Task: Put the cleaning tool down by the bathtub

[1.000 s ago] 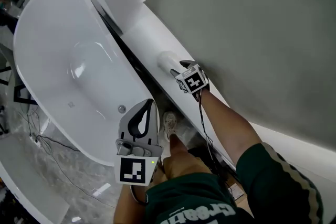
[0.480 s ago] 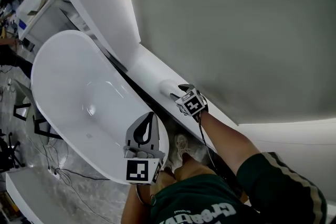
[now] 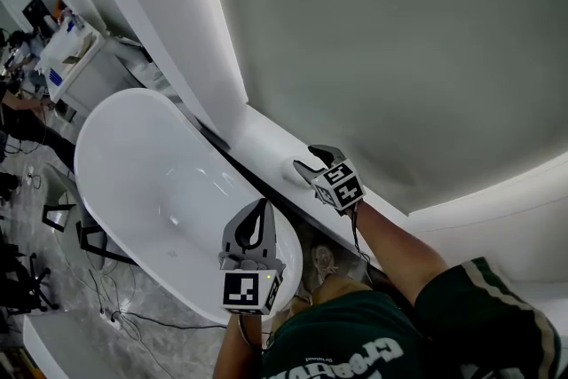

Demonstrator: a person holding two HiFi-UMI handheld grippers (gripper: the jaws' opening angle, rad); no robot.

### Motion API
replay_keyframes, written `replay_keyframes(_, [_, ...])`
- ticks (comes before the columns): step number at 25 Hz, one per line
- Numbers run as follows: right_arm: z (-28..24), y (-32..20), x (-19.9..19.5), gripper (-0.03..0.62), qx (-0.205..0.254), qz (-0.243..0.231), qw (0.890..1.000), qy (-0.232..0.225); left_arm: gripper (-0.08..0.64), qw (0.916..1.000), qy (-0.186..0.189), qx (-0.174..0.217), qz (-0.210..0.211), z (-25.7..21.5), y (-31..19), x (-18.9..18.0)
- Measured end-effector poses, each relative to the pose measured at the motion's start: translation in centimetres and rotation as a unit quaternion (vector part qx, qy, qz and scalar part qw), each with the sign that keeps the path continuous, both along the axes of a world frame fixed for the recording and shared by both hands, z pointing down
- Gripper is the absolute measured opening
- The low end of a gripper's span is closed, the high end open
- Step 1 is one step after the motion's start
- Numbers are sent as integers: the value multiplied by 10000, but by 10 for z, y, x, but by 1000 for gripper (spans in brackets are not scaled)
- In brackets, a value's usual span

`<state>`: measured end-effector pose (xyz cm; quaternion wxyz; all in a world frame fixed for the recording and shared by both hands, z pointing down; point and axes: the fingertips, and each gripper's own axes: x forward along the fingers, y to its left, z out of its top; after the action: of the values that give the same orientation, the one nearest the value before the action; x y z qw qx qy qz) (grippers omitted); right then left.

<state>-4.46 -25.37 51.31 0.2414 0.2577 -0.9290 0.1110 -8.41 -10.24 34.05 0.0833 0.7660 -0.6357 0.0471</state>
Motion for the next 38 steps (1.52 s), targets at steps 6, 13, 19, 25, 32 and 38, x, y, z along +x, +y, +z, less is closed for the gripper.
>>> replay_keyframes(6, [-98, 16, -13, 219, 640, 9, 9949, -778, 2, 9994, -167, 317, 31, -37, 4, -13])
replay_keyframes(13, [-216, 51, -15, 219, 1486, -153, 9738, -1713, 2, 9933, -737, 861, 225, -95, 12, -19])
replay_keyframes(19, [-288, 90, 5, 218, 2187, -491, 9482, -2250, 3, 9880, -961, 1206, -19, -131, 10, -31])
replay_keyframes(25, [-342, 131, 10, 216, 2895, -641, 9161, -2699, 3, 9836, -1045, 1472, 44, -155, 16, -34])
replay_keyframes(32, [-361, 146, 13, 216, 3038, -720, 9105, -2711, 3, 9793, -1076, 1703, 176, -177, 21, -23])
replay_keyframes(38, [-367, 151, 18, 15, 2927, -891, 9068, -2898, 3, 9771, -1144, 1780, 208, -183, 20, -16])
